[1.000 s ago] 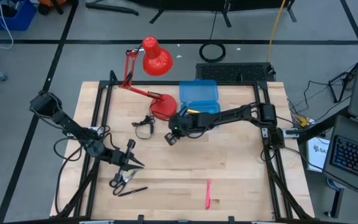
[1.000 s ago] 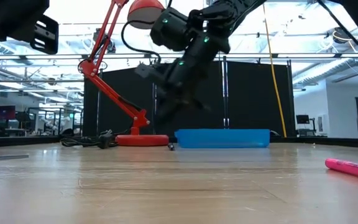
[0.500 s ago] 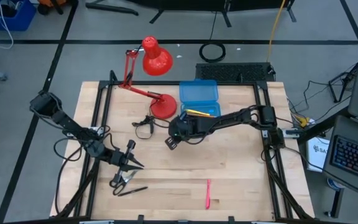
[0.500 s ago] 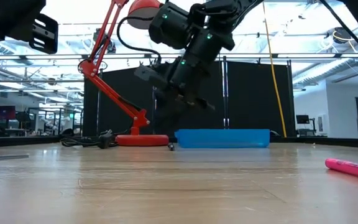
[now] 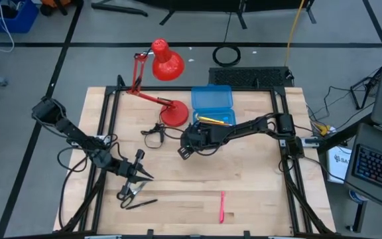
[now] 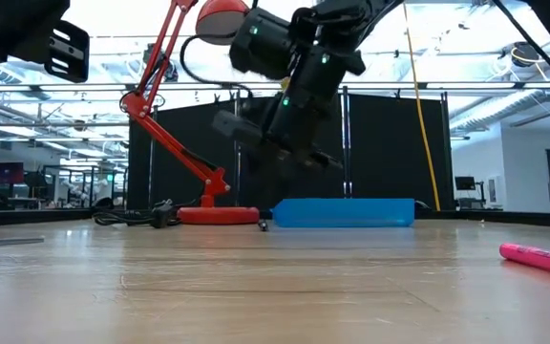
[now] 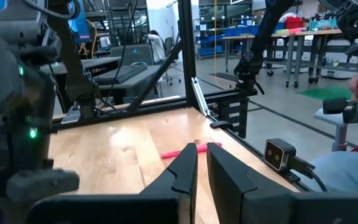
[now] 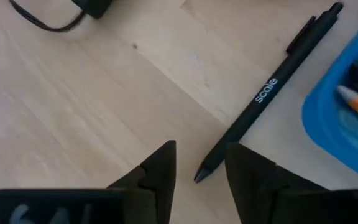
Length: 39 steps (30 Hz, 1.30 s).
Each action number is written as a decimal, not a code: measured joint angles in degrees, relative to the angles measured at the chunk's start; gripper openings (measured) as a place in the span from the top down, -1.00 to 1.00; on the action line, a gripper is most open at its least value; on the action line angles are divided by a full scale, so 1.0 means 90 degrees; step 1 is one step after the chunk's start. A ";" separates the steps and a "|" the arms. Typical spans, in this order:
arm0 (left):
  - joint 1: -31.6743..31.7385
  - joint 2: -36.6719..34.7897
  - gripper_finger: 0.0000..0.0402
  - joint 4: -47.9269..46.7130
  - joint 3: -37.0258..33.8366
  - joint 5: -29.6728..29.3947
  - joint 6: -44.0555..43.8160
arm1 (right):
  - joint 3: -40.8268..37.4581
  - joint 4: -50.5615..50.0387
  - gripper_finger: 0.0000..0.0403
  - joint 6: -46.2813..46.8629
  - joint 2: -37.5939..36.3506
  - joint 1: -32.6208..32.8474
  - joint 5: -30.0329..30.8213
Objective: Pick & place school supplies into a supply box
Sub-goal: Put the black pen into the blue supply box
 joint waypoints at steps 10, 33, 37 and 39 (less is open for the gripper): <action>-0.0002 -0.0001 0.79 -0.0097 0.0002 0.0001 -0.0051 | 0.0017 0.0408 0.39 0.0073 0.0499 -0.0123 -0.0139; 0.0000 0.0000 0.79 -0.0183 0.0005 0.0000 -0.0119 | 0.0002 0.0279 0.91 -0.0171 0.0489 -0.0182 -0.0208; 0.0000 0.0000 0.79 -0.0200 0.0005 0.0002 -0.0125 | 0.0002 0.0369 0.96 -0.0385 0.0489 -0.0140 -0.0298; 0.0000 0.0000 0.79 -0.0223 0.0005 0.0000 -0.0143 | 0.0000 0.0475 0.95 -0.0516 0.0491 -0.0083 -0.0320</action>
